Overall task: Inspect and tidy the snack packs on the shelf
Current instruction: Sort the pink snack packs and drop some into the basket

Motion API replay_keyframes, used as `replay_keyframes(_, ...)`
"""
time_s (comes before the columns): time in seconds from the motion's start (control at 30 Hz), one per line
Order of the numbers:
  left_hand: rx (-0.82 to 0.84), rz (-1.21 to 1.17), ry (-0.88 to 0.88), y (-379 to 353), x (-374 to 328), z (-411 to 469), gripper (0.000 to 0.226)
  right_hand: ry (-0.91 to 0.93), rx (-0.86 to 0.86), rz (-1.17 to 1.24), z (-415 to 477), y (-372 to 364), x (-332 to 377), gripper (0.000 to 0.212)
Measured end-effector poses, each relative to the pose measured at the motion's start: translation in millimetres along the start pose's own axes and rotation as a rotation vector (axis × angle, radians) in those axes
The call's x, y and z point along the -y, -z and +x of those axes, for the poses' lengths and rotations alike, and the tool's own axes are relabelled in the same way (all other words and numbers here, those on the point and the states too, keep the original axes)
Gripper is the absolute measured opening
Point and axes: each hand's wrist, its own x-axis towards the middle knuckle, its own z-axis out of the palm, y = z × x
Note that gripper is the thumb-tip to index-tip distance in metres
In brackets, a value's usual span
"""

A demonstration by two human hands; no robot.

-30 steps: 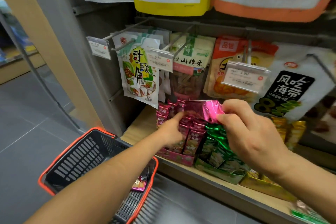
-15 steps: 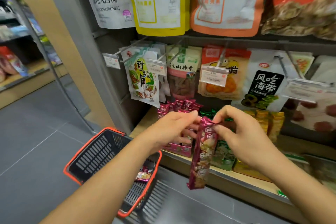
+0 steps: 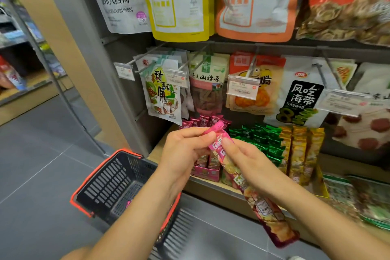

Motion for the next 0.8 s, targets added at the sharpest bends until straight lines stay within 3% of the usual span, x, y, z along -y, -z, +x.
replay_keyframes(0.3,0.077,0.215,-0.076,9.2,-2.6,3.2,0.04,0.069,0.108,-0.01,0.6,2.1,2.8,0.055)
replay_keyframes(0.4,0.154,0.377,-0.179,7.3,-5.1,0.1,0.035,0.091,0.102,-0.049,-1.0,-0.5,0.9,0.045)
replay_keyframes(0.53,0.094,0.432,-0.203,5.1,-7.0,-1.9,0.022,0.077,0.12,-0.031,-1.4,-0.7,-1.5,0.04)
replay_keyframes(0.67,0.022,0.462,-0.212,4.1,-4.6,-2.2,0.03,0.036,0.19,0.073,-2.7,-2.1,3.5,0.036)
replay_keyframes(0.8,-0.062,0.466,-0.217,13.8,-8.0,-3.4,0.036,-0.16,0.426,0.259,-9.4,5.0,5.1,0.029)
